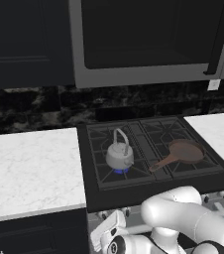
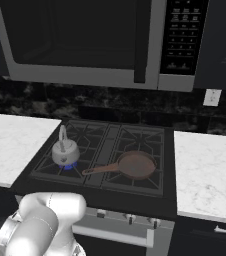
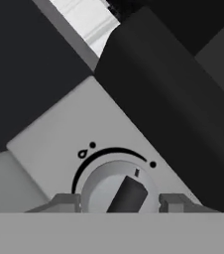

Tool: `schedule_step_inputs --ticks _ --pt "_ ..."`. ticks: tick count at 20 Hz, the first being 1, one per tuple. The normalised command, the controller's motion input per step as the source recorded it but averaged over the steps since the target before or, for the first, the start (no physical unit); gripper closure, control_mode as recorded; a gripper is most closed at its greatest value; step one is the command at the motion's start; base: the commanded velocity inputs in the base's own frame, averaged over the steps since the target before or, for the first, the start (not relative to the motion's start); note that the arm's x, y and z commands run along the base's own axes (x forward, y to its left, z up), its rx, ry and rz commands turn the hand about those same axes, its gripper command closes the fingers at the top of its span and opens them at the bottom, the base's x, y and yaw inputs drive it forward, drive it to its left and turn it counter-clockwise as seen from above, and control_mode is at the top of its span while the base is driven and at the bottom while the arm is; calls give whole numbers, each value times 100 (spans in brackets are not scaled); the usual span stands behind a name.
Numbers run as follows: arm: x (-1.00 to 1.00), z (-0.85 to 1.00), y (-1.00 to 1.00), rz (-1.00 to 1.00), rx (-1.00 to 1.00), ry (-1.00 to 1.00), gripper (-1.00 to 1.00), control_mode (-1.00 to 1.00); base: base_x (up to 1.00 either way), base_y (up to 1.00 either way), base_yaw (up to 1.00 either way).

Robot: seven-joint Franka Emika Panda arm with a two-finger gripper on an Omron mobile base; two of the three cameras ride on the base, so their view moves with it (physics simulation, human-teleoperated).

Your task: Pick the kettle from the counter and place it on a stove burner. Then turn the burner on.

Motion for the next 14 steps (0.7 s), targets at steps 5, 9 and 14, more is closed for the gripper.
schedule_step_inputs --ticks 5,9,14 --pt "0 7 16 6 -22 6 100 -100 0 0 0" --pt "0 5 16 6 -21 6 100 -100 0 0 0" --pt "0 0 6 2 -14 3 100 -100 0 0 0"
